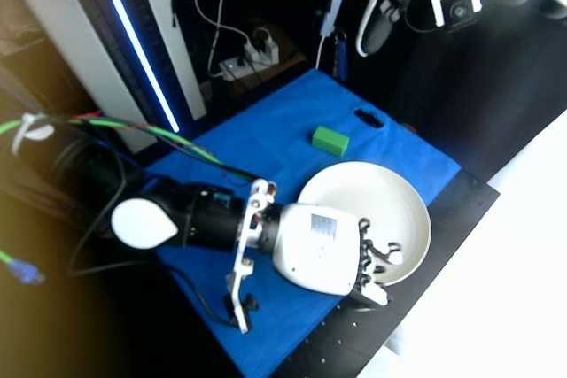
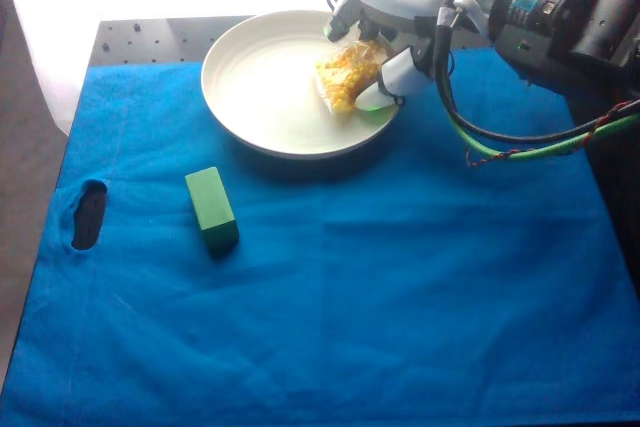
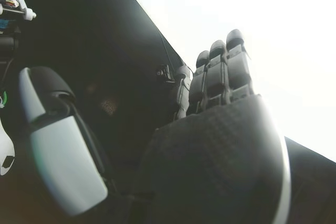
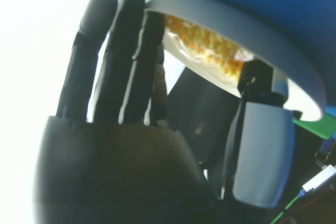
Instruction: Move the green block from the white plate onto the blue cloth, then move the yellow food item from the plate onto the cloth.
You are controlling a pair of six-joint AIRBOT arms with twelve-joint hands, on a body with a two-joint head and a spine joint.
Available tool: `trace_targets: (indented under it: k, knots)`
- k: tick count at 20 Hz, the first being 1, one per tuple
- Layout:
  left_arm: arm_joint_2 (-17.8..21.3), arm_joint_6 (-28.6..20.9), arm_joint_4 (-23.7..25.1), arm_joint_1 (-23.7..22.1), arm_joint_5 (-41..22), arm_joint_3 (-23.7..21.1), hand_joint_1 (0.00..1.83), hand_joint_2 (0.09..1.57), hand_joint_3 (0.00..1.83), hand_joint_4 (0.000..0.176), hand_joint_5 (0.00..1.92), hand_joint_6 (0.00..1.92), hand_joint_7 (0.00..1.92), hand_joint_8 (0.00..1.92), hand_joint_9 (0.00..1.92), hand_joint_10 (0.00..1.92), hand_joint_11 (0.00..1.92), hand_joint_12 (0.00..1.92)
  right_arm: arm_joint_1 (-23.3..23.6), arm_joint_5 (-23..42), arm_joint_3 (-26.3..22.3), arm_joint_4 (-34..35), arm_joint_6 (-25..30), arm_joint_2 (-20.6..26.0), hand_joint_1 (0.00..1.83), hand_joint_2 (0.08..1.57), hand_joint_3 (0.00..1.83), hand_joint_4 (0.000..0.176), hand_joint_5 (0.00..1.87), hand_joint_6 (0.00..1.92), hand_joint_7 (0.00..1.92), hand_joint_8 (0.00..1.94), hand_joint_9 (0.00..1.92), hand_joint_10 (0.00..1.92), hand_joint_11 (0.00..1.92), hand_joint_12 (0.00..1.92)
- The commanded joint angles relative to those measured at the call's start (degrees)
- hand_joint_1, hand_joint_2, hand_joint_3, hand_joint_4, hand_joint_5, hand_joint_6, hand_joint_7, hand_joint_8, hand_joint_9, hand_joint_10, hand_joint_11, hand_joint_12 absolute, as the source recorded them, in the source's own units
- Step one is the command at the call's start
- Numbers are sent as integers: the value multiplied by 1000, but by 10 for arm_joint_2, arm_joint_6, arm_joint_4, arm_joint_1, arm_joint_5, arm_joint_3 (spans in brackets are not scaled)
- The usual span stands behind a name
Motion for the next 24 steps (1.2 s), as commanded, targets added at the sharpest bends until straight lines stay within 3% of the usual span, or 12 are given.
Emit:
trace_targets:
  k: [1,3,8,9,11,13,16,18,20,21,23,24]
  knots:
    - [0,0,-14,-12,-61,-1,808,790,7,98,0,0,27,0,52,3,52,47,3,26,4,3,-3,-2,1145,952,2,0,806,0,1141,0,945,487,573,1502]
    - [0,0,-14,-12,-62,-1,802,782,2,102,0,0,21,0,41,0,45,45,3,27,7,4,-3,-4,1130,955,0,0,824,2,1138,4,974,454,602,1497]
    - [-1,0,-15,-12,-64,-1,815,794,6,75,0,0,27,3,49,5,64,60,3,33,11,3,-3,-8,1151,998,0,0,924,4,1109,0,1086,146,630,1281]
    - [-1,0,-16,-12,-65,-1,828,795,5,86,0,0,36,6,60,9,63,61,3,33,11,3,-3,-8,1256,1034,0,0,1020,572,1248,479,1158,64,736,1144]
    - [-1,0,-17,-12,-66,-1,819,797,5,87,0,0,33,4,61,7,65,65,3,33,11,3,-3,-8,1246,1077,0,0,1051,728,1088,928,1194,40,692,1279]
    - [-1,0,-17,-12,-66,-1,807,771,0,95,0,0,32,2,48,2,58,66,3,33,11,3,-3,-9,1247,1080,0,0,1186,535,969,1103,1191,47,627,1461]
    - [-1,0,-18,-9,-65,-1,803,778,0,98,0,0,37,3,60,6,69,73,3,39,11,3,-3,-10,1241,1084,0,0,1162,615,954,1089,1150,36,590,1423]
    - [-1,0,-20,-7,-63,-1,802,790,3,83,0,0,41,4,66,7,67,75,3,59,13,-15,-3,-7,1245,1076,0,0,1169,606,981,1047,1179,63,640,1392]
    - [-1,0,-21,-6,-59,0,784,787,1,78,0,0,38,2,63,5,63,76,3,90,12,-21,-3,1,1260,1068,2,0,1227,411,993,1107,977,677,647,1544]
    - [-1,0,-21,-5,-57,0,776,781,0,83,0,0,39,2,59,3,62,77,5,98,3,-21,-3,8,1263,1050,0,0,1200,480,1091,935,1015,681,703,1442]
    - [-1,0,-21,0,-55,1,804,780,0,95,0,0,29,0,45,0,47,75,13,106,-24,-28,-3,30,1287,1063,1,0,1244,230,1058,1115,991,1205,820,1681]
    - [-1,0,-23,1,-54,2,801,778,0,98,0,0,30,1,49,3,48,77,17,115,-40,-28,-3,42,1284,1070,0,0,1254,209,1028,1166,920,1273,759,1713]
